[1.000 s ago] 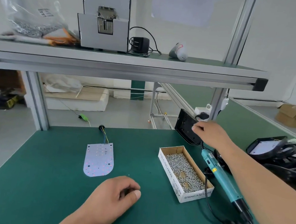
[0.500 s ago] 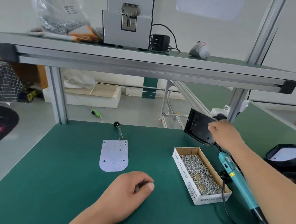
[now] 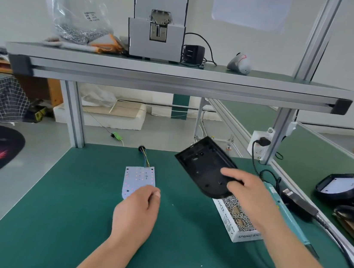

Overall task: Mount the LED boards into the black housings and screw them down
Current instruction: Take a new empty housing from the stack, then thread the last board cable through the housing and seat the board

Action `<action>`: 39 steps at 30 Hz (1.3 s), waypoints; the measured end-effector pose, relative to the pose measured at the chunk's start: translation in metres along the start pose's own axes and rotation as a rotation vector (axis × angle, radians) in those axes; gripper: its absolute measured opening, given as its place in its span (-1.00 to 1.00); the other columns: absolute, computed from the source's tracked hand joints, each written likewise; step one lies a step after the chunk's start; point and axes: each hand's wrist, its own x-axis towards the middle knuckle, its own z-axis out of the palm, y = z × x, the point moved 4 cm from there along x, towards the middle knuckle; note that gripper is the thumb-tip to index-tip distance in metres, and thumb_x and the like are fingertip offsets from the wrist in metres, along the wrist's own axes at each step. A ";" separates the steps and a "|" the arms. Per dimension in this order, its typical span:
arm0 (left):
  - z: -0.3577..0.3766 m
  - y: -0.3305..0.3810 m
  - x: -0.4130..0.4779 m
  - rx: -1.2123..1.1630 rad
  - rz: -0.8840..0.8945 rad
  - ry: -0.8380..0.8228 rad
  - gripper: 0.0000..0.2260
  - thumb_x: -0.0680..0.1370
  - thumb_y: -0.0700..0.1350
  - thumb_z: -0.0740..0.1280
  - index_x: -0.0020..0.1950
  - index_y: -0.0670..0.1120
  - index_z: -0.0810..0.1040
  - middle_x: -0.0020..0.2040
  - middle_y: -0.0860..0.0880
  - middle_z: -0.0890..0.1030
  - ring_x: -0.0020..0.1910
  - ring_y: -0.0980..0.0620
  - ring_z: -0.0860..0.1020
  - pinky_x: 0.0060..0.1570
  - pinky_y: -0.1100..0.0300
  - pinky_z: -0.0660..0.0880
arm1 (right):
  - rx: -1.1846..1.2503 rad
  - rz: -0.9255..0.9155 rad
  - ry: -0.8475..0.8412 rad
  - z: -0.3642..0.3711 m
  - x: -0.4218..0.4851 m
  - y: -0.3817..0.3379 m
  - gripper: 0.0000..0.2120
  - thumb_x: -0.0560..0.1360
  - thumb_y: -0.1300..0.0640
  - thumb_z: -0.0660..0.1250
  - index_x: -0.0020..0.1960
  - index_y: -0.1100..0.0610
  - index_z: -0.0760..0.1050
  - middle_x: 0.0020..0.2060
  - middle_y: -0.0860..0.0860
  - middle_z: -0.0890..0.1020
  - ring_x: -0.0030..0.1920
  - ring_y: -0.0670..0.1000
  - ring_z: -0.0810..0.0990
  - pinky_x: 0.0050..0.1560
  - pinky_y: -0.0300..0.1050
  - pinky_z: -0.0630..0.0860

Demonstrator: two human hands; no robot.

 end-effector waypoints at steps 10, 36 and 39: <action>-0.012 -0.026 0.024 0.323 -0.138 0.050 -0.57 0.65 0.16 0.28 0.41 -0.06 0.52 0.40 -0.05 0.50 0.37 -0.14 0.37 0.30 -0.01 0.34 | 0.058 0.060 -0.246 0.038 -0.068 0.006 -0.49 0.61 0.02 0.38 0.55 -0.09 0.44 0.38 -0.27 0.55 0.19 -0.20 0.67 0.40 -0.09 0.50; -0.005 -0.047 0.039 0.373 -0.220 -0.055 -0.58 0.59 0.16 0.30 0.32 -0.11 0.51 0.46 -0.03 0.33 0.41 -0.12 0.26 0.34 0.01 0.27 | -0.294 -0.160 -0.355 0.057 -0.008 -0.053 -0.79 0.59 -0.19 0.32 0.03 -0.11 0.65 -0.12 -0.16 0.70 -0.13 -0.22 0.62 -0.09 -0.28 0.51; -0.004 -0.050 0.040 0.345 -0.217 -0.074 -0.57 0.56 0.17 0.32 0.30 -0.08 0.50 0.47 -0.01 0.32 0.42 -0.12 0.24 0.34 0.01 0.25 | -0.415 -0.213 -0.411 0.105 0.043 -0.065 -0.58 0.63 -0.11 0.31 0.42 0.05 0.54 0.33 -0.03 0.62 0.32 0.02 0.58 0.33 0.00 0.49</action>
